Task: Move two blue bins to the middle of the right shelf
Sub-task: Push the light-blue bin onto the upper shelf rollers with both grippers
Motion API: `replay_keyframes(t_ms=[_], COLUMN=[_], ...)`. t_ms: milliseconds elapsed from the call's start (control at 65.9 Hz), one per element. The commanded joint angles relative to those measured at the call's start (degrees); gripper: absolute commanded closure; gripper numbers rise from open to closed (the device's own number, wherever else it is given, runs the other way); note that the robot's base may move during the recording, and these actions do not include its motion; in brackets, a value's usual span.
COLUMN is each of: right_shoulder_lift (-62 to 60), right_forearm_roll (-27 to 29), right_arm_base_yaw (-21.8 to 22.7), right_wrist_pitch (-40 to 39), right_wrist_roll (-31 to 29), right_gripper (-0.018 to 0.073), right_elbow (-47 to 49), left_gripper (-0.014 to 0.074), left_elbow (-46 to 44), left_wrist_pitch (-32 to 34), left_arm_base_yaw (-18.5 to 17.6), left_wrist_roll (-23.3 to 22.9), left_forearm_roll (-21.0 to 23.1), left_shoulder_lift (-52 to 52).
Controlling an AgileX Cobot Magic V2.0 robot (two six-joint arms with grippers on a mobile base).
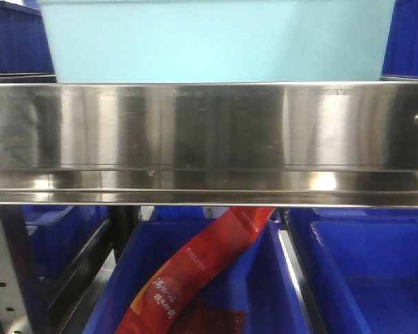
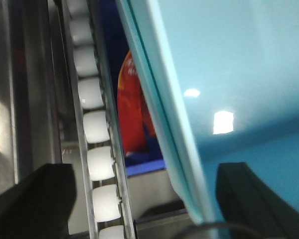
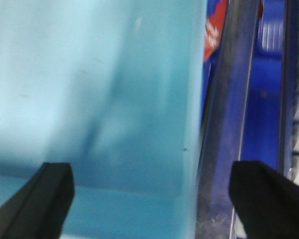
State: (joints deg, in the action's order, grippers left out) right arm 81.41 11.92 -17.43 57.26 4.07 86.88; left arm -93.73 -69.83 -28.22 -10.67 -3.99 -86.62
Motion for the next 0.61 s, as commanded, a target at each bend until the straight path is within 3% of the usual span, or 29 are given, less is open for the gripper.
replay_keyframes(t_ms=[0, 121, 288, 425, 592], right_shoulder_lift=[-3.2, -6.7, -12.2, -19.1, -28.4], right_forearm_roll=[-0.6, -1.4, -4.7, -7.7, -10.2], right_arm_base_yaw=[0.2, 0.2, 0.2, 0.2, 0.2], right_wrist_pitch=[-1.4, -0.6, -1.7, -6.1, -13.8], right_wrist_roll=[-0.5, -0.6, -0.6, -0.6, -0.7], right_gripper=[0.0142, 0.0353, 0.0725, 0.0721, 0.0721], right_elbow=[0.5, 0.4, -1.5, -9.0, -22.3], left_gripper=[0.0214, 0.0364, 0.0697, 0.0707, 0.0707], left_elbow=[-1.6, -1.7, -1.3, 4.1, 17.4], left_wrist_pitch=[-0.1, -0.1, 3.1, 9.6, 19.5], left_arm_base_yaw=[-0.1, -0.1, -0.1, -0.1, -0.1], left_wrist_roll=[0.2, 0.2, 0.2, 0.2, 0.2], left_forearm_roll=[-0.5, -1.4, -6.5, -8.6, -9.2], left_shoulder_lift=[3.5, 8.4, 15.3, 23.5, 33.8])
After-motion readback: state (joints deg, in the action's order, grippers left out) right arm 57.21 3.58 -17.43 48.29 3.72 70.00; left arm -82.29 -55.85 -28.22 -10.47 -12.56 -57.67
